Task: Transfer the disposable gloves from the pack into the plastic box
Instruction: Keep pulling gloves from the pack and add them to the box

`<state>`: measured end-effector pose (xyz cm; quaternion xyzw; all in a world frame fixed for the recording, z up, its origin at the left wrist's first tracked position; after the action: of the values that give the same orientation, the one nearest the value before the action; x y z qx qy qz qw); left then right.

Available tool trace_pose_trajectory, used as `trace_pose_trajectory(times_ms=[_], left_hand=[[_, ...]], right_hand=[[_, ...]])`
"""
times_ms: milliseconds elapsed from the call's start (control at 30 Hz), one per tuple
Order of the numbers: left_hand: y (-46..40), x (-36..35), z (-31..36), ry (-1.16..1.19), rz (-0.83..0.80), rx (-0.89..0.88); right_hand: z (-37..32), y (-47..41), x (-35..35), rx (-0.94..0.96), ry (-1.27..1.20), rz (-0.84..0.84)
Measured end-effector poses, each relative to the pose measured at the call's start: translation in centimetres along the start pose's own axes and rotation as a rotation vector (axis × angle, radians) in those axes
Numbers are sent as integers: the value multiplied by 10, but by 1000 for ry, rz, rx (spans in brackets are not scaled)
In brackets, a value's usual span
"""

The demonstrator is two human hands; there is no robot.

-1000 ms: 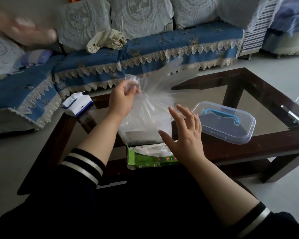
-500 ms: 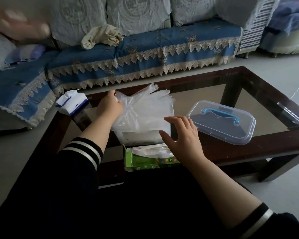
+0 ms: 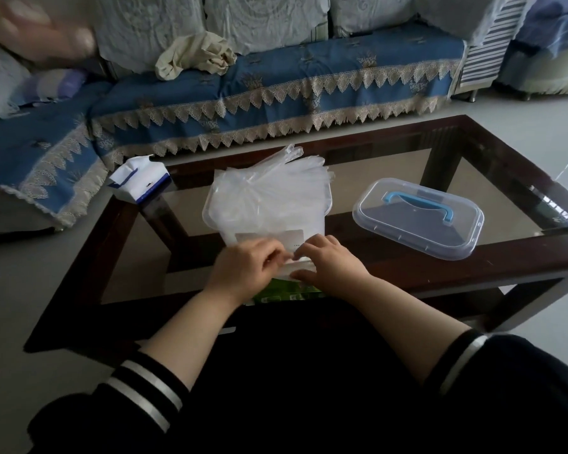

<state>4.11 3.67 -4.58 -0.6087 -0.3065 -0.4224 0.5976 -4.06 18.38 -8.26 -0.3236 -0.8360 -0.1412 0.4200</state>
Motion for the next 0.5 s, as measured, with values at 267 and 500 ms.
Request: trace_pose_trajectory(times_ms=[267,500], left_hand=[[16,-50,-15,-110,-731,263],[17,-57,-17,-46,-748,352]], right_hand=[[-5,-14,-10,82,292,-190],[-9,-18,-17,-44,230,-138]])
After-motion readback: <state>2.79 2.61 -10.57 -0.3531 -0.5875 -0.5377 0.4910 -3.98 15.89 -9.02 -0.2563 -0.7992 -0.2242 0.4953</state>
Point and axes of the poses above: each hand's wrist, its own y-axis away from the middle knuckle, its own x-axis out of the back of the hand, z = x × y, the point moved 3 cm from there along -y, towards the middle knuckle, and after that the axes turned 10 degrees about -y, right-handed, at the moved point
